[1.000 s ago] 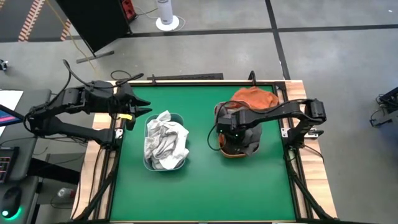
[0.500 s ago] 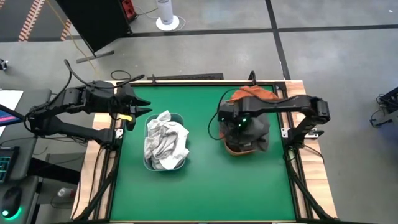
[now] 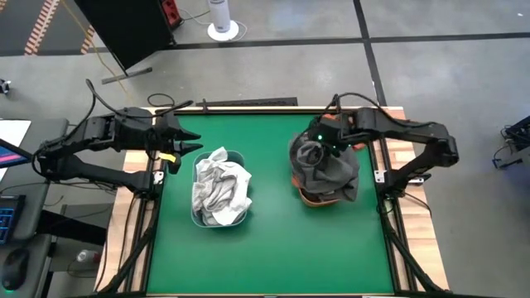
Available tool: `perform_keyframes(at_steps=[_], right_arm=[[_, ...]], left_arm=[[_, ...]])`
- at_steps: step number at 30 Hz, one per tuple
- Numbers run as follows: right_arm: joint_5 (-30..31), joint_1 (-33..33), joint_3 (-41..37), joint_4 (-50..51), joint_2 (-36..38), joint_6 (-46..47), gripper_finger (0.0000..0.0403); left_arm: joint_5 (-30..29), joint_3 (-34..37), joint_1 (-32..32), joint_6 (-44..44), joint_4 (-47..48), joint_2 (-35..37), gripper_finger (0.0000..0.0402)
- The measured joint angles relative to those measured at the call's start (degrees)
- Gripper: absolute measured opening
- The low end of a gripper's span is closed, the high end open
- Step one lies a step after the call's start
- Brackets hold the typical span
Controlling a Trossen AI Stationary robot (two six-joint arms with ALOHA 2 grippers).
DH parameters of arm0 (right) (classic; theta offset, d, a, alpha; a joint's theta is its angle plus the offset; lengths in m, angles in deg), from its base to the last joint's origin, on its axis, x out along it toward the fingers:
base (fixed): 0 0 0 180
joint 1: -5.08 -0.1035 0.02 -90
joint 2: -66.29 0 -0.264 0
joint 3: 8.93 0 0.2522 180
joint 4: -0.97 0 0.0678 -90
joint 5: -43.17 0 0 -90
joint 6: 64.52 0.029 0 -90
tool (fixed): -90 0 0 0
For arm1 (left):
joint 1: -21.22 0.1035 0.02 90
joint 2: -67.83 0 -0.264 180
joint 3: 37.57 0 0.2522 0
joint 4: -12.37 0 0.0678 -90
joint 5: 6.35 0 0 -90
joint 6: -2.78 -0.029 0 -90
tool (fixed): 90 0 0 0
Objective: Sort towels by color in basket
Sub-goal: Put the dark gray towel into the orange bin
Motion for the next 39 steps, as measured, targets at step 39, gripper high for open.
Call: perform_keyframes(at_steps=[39], right_arm=[[-18.1, 2.7, -3.0, 12.3, 1.8, -13.3, 0.0227]], left_arm=[[0.2, 0.0, 0.0, 1.1, 0.4, 0.0, 0.0125]])
